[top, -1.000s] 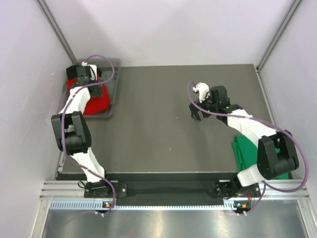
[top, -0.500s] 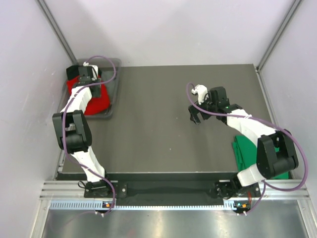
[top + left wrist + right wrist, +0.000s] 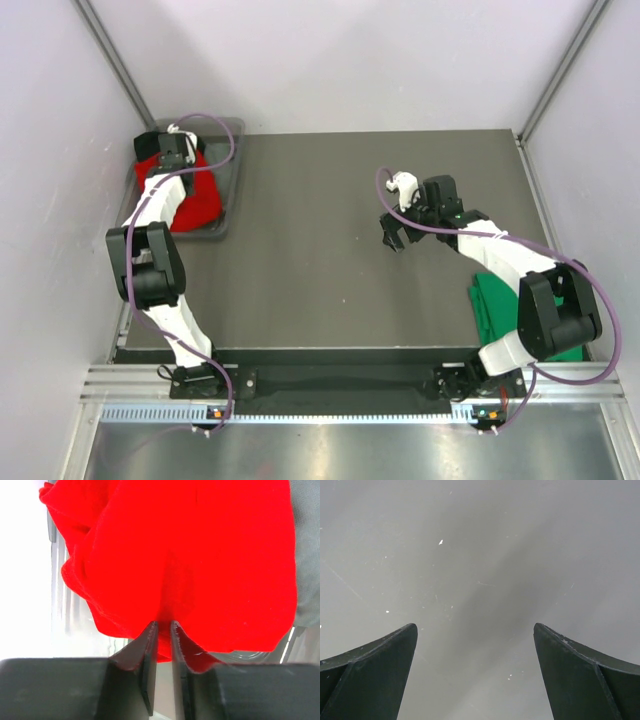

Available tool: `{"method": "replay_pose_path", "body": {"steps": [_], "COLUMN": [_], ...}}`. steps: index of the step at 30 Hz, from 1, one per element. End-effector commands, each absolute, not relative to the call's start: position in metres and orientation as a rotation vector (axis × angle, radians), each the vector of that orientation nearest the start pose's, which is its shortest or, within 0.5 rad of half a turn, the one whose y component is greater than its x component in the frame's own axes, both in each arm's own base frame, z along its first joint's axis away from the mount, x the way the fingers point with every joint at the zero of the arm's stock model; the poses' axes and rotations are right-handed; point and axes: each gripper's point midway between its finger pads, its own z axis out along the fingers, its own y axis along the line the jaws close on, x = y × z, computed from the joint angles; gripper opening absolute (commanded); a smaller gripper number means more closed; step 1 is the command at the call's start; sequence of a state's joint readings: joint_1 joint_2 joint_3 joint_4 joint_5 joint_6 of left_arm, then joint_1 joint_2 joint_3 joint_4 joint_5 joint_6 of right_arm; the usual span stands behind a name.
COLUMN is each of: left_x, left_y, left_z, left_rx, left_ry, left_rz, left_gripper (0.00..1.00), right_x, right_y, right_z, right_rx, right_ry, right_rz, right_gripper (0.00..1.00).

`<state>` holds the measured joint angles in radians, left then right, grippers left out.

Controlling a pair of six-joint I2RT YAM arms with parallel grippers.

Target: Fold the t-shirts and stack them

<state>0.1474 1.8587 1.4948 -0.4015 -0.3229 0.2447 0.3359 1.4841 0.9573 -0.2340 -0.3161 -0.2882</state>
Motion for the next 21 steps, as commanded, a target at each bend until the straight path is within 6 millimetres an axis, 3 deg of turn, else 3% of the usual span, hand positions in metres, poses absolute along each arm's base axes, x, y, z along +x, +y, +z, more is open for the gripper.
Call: {"method": "replay_pose_path", "body": {"steps": [1,2,6,9,10,11,13,14,16,17,18,21], "left_x": [0.481,0.481,0.477,0.47,0.468,0.465,0.457,0.451,0.443,0.439,0.433,0.422], "left_y": [0.138,0.137,0.129,0.12,0.117,0.113,0.103,0.099,0.084,0.077,0.072,0.054], "left_z": [0.143,0.141,0.141,0.152,0.155,0.156,0.168,0.168,0.189,0.194,0.216,0.258], "left_rx": [-0.039,-0.038,-0.024,-0.015,-0.01,-0.003,0.016,0.02,0.049,0.066,0.079,0.111], "left_ry": [2.332,2.338,2.341,2.338,2.34,2.344,2.328,2.331,2.288,2.279,2.229,2.132], "left_rz": [0.579,0.574,0.519,0.48,0.466,0.453,0.413,0.394,0.33,0.307,0.292,0.243], "left_gripper": [0.1,0.0,0.0,0.0,0.0,0.0,0.0,0.0,0.0,0.0,0.0,0.0], "right_x": [0.358,0.359,0.363,0.374,0.379,0.389,0.39,0.394,0.392,0.387,0.385,0.365], "right_y": [0.169,0.169,0.162,0.142,0.127,0.119,0.102,0.1,0.1,0.102,0.107,0.127], "right_z": [0.117,0.117,0.116,0.126,0.131,0.154,0.168,0.188,0.191,0.179,0.177,0.142], "right_rx": [-0.874,-0.876,-0.881,-0.887,-0.868,-0.849,-0.786,-0.713,-0.667,-0.706,-0.723,-0.874], "right_ry": [2.117,2.116,2.114,2.075,2.066,1.98,1.932,1.875,1.876,1.924,1.945,2.04], "right_rz": [0.393,0.388,0.326,0.143,-0.014,-0.13,-0.297,-0.303,-0.283,-0.259,-0.225,-0.032], "right_gripper": [1.0,1.0,0.99,1.0,1.0,1.0,1.0,1.0,1.0,1.0,1.0,1.0]}}
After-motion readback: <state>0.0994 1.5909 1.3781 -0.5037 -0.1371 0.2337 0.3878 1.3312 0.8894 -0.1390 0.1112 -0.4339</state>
